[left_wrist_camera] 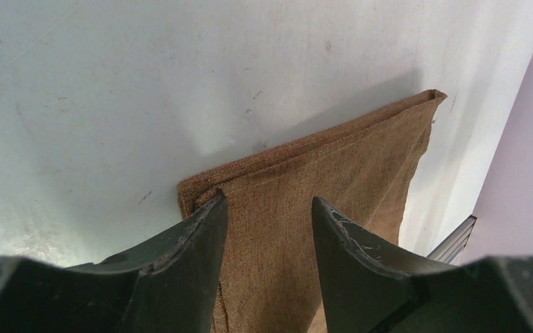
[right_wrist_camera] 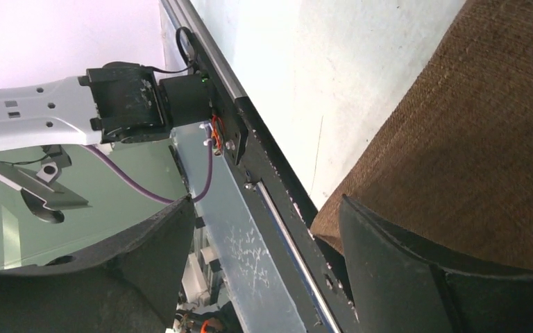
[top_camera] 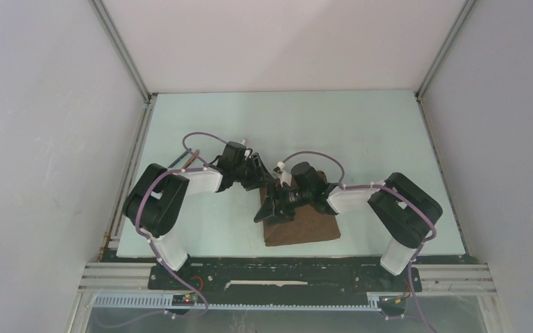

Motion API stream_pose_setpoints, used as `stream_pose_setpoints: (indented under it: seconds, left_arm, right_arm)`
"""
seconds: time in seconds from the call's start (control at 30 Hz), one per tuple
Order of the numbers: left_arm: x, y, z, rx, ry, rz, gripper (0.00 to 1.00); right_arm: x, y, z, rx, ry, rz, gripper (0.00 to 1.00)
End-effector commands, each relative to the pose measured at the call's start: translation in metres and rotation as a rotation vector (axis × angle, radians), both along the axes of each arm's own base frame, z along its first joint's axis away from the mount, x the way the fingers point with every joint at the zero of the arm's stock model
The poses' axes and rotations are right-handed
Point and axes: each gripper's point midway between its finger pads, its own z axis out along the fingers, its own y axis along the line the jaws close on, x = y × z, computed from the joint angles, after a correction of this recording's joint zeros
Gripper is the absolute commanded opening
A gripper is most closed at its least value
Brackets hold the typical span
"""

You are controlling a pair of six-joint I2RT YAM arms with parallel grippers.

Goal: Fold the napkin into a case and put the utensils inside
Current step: Smooth out the upper triangle-folded napkin at the center of the board.

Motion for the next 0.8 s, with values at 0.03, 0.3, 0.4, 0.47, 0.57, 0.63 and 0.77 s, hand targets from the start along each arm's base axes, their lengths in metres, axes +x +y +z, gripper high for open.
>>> stream_pose_setpoints:
  seconds: [0.03,0.3,0.4,0.47,0.57,0.63,0.77]
  left_arm:
    - [-0.015,0.012,-0.025,0.057,0.063,0.014,0.57]
    - [-0.015,0.014,-0.028,0.064,0.065,0.019,0.57]
    - [-0.014,0.013,-0.026,0.061,0.063,0.018,0.57]
    - [-0.014,0.012,-0.026,0.059,0.064,0.016,0.57]
    - [-0.014,0.012,-0.024,0.057,0.062,0.015,0.57]
    - [-0.013,0.012,-0.023,0.056,0.061,0.015,0.57]
    - [-0.011,0.011,-0.021,0.058,0.058,0.016,0.57]
  right_arm:
    - [-0.010,0.020,-0.001,0.078,-0.011,0.051,0.83]
    - [-0.041,0.015,-0.020,0.050,0.039,0.094,0.81]
    - [-0.047,0.008,-0.016,0.027,0.018,0.103,0.81]
    - [-0.049,0.006,-0.009,0.032,0.001,0.113,0.81]
    - [-0.048,0.009,0.004,0.060,-0.030,0.123,0.82]
    - [-0.045,0.013,0.008,0.065,-0.041,0.128,0.82]
    - [-0.042,0.020,0.002,0.068,-0.028,0.142,0.82]
